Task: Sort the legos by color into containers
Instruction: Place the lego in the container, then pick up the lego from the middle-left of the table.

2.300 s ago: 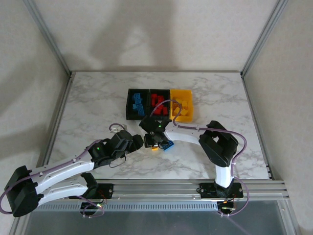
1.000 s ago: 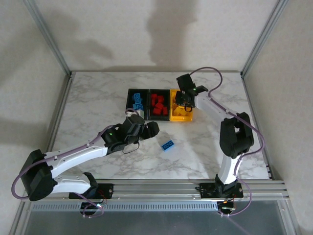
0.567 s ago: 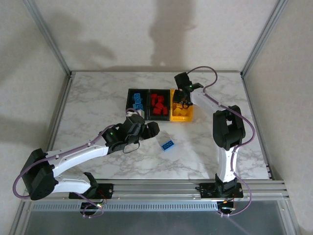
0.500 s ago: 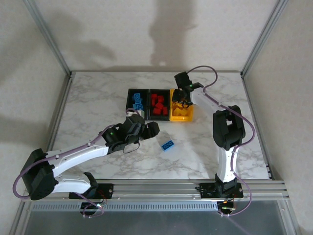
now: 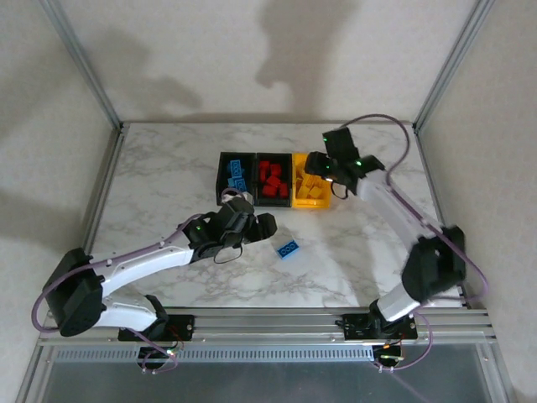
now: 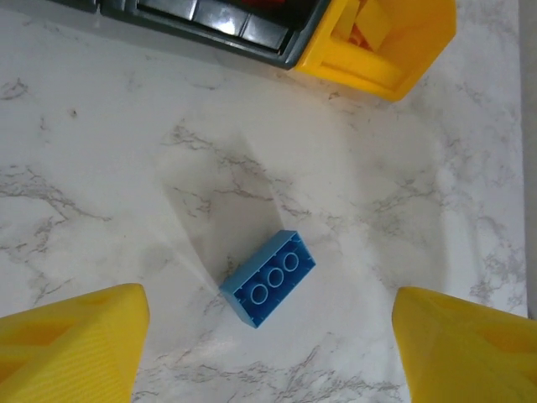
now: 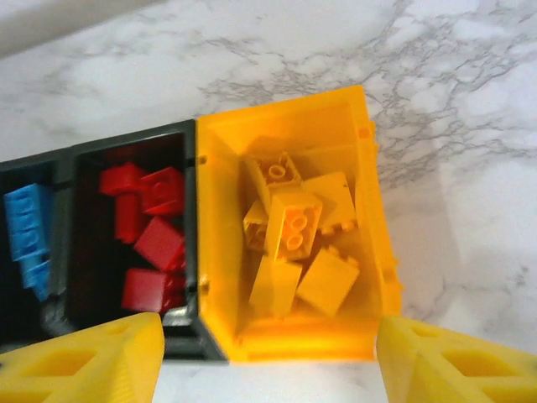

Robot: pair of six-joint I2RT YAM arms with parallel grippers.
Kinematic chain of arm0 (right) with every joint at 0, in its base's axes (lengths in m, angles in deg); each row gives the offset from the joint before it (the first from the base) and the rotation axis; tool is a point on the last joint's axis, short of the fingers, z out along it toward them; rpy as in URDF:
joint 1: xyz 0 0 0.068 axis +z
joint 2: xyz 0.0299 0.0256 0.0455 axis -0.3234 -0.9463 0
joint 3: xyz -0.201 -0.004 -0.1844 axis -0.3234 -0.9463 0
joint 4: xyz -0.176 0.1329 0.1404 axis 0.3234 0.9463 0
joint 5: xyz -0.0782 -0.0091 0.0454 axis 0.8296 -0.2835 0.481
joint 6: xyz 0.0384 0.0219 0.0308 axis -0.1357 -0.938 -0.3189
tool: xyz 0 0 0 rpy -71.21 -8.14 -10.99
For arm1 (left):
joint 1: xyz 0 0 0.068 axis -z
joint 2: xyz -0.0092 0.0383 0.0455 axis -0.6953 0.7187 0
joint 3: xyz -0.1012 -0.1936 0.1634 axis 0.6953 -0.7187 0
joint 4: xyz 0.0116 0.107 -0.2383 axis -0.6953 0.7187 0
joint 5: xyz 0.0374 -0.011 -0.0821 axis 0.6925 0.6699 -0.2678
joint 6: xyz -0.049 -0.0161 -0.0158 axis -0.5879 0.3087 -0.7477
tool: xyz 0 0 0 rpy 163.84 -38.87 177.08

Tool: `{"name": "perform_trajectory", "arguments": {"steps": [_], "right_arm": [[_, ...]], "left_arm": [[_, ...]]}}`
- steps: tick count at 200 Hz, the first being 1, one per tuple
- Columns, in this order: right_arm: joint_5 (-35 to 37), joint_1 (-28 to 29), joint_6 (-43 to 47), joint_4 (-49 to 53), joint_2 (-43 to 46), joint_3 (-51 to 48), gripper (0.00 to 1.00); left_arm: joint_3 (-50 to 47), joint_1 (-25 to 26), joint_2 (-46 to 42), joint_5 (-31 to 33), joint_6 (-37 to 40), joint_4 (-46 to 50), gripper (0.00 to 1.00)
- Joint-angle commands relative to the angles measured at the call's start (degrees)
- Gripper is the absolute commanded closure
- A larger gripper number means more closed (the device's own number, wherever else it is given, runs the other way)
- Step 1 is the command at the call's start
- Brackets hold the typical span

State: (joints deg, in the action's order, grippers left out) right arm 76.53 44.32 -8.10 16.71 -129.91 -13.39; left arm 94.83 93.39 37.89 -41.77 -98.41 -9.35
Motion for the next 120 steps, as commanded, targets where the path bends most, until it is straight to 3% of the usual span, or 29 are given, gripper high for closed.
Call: {"name": "perform_trajectory", "arguments": {"steps": [1, 32, 58, 120], "right_arm": [[-2.2, 0.4, -1.6, 0.1, 6.9, -8.2, 0.32], [-4.2, 0.3, -4.6, 0.2, 19.0, -20.9, 0.29], [-6.6, 0.2, -8.0, 1.7, 27.6, -28.8, 0.27], [-20.0, 0.3, -18.8, 9.0, 42.2, -42.8, 0.29]], "left_arm": [[2.2, 1.8, 3.0, -1.5, -0.4, 0.6, 0.23], [6.4, 3.9, 8.6, -1.5, 3.5, 2.5, 0.21], [12.4, 4.3, 14.2, -3.1, 13.0, 6.8, 0.21], [21.6, 5.1, 21.2, -3.8, 30.3, 17.4, 0.22]]}}
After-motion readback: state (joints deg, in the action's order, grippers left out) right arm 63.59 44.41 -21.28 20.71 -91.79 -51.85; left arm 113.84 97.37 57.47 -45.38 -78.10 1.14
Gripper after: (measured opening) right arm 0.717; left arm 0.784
